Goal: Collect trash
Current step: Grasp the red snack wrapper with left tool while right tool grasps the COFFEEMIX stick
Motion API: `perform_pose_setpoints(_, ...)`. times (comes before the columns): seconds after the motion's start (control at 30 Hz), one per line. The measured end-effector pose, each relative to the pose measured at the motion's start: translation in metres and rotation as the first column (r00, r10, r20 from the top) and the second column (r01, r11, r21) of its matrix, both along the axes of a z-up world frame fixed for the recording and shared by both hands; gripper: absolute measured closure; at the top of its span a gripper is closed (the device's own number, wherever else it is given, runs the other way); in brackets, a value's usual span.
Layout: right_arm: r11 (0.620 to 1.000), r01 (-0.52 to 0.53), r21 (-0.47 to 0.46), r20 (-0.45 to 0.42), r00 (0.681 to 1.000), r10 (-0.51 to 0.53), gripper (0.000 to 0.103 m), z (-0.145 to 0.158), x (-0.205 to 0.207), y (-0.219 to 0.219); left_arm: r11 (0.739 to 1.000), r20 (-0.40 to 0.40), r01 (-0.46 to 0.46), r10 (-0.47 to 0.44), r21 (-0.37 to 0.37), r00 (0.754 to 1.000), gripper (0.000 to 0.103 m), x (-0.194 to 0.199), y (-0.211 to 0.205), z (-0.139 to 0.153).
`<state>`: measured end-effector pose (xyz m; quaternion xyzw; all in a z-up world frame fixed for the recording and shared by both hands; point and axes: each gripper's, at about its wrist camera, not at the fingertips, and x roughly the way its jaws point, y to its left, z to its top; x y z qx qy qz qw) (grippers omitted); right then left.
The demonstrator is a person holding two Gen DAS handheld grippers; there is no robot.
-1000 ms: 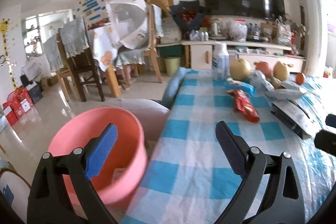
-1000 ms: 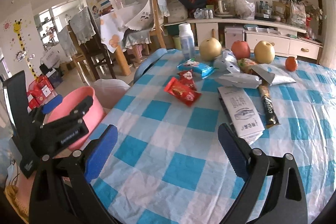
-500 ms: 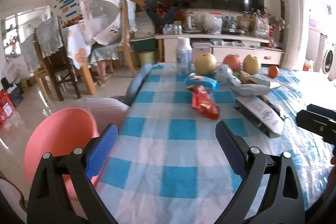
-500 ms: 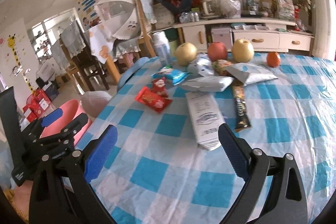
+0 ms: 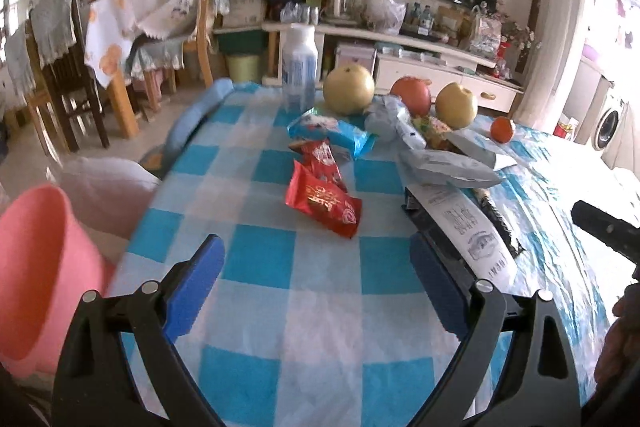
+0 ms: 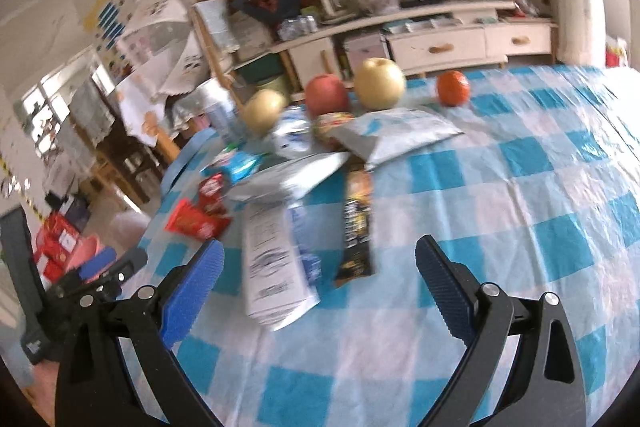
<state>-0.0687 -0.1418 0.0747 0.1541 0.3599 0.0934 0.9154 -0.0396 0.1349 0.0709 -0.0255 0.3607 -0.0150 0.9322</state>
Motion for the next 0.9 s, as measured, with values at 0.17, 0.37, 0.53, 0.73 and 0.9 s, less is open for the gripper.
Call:
perform_pose_setpoints(0.17,1.0,0.016,-0.015,-0.062,0.998,-0.017,0.008,-0.02,0.024,-0.016,0.991,-0.07,-0.054,0.046,-0.122,0.997,0.024,0.029,0.008,-0.019)
perform_pose_setpoints(0.37,1.0,-0.02,-0.01,-0.121,0.992,0.018,0.011,-0.045,0.044,-0.01,0.978,-0.092,-0.106,0.09,-0.18,0.992,0.025,0.054,0.013,-0.031)
perform_pose_setpoints(0.53,0.998,-0.055,-0.023,-0.124,0.991,0.052,0.022,-0.049,0.059,0.0,0.977,-0.092,-0.109,0.094,-0.185,0.991,0.029,0.069,0.01,-0.035)
perform_pose_setpoints(0.73,0.994,-0.095,-0.049,-0.129,0.988,0.088,0.032,-0.053,0.072,0.009,0.972,-0.103,-0.117,0.097,-0.206,0.99,0.036,0.083,0.01,-0.042)
perform_pose_setpoints(0.9,0.991,-0.113,-0.077,-0.138,0.985,0.102,0.039,-0.056,0.079,0.014,0.968,-0.12,-0.114,0.089,-0.225,0.989,0.047,0.088,0.008,-0.048)
